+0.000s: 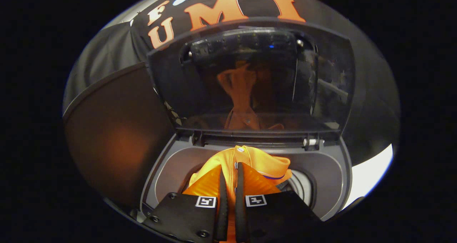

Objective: Put the clothes into the washing machine and then close the washing machine lid.

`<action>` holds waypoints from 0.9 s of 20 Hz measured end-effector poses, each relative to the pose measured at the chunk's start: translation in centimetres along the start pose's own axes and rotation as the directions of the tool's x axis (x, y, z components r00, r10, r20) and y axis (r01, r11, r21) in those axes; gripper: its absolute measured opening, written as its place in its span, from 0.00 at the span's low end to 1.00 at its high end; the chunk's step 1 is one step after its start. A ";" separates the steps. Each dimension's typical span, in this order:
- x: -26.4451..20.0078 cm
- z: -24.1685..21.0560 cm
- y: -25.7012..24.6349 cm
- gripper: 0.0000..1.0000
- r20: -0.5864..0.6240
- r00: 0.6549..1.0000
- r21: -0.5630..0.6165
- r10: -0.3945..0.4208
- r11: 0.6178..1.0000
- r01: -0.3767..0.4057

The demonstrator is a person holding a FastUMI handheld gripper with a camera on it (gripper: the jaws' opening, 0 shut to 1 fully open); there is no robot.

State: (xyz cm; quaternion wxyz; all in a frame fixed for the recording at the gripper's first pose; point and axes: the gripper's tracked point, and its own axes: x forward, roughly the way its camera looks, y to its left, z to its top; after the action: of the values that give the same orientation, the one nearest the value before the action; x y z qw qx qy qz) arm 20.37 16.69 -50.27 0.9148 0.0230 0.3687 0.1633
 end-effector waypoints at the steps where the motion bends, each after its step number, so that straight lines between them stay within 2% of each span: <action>1: 0.5 -0.7 -0.3 0.17 -0.019 1.000 0.015 -0.016 1.000 0.017; 7: 2.6 -3.6 -2.6 0.17 -0.182 0.976 0.084 -0.117 0.987 0.134; 11: 4.0 -5.7 -3.2 0.17 -0.302 0.943 0.074 -0.139 0.983 0.168; 18: 5.6 -7.3 -4.0 0.17 -0.403 0.900 0.072 -0.164 0.975 0.210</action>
State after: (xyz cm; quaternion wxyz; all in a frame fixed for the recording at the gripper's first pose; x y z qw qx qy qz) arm 20.29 14.07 -59.97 0.8303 0.0059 0.5547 0.0545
